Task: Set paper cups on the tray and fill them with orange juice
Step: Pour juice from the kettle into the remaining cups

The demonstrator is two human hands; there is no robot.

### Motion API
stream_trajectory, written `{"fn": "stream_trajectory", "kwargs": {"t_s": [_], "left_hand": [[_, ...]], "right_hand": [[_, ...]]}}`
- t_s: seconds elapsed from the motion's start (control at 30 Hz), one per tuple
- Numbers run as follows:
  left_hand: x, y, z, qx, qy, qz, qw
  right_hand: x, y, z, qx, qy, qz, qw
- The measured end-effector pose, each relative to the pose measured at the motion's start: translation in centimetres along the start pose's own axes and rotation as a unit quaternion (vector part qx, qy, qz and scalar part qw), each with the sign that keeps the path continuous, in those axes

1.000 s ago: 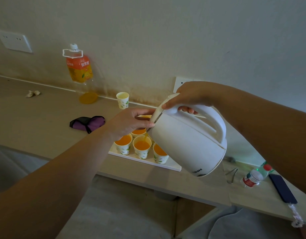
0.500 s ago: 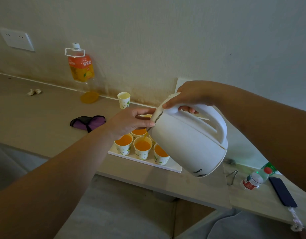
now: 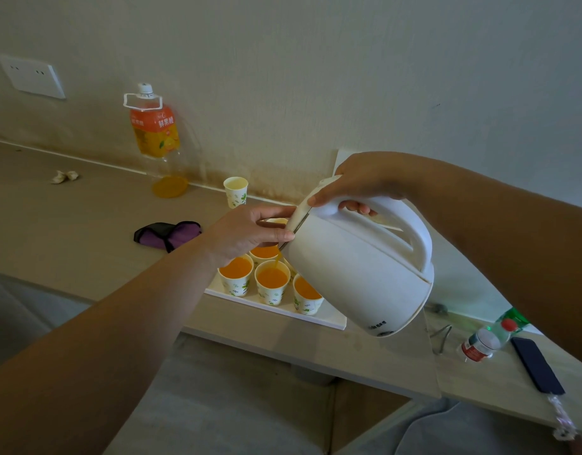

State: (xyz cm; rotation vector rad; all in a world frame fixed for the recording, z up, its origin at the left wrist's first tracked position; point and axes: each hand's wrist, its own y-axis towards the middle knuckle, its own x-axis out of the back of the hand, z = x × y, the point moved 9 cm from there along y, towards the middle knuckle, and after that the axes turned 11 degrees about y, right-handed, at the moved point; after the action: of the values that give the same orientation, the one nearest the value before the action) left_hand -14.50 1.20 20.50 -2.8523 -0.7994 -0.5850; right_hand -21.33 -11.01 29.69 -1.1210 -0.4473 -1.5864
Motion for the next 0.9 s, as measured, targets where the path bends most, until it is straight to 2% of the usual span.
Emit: {"fn": "stream_trajectory", "kwargs": {"t_s": [0.9], "left_hand": [[0.35, -0.32, -0.66, -0.015, 0.002, -0.006, 1.0]], "right_hand": [[0.24, 0.23, 0.6, 0.003, 0.0, 0.0, 1.0]]}}
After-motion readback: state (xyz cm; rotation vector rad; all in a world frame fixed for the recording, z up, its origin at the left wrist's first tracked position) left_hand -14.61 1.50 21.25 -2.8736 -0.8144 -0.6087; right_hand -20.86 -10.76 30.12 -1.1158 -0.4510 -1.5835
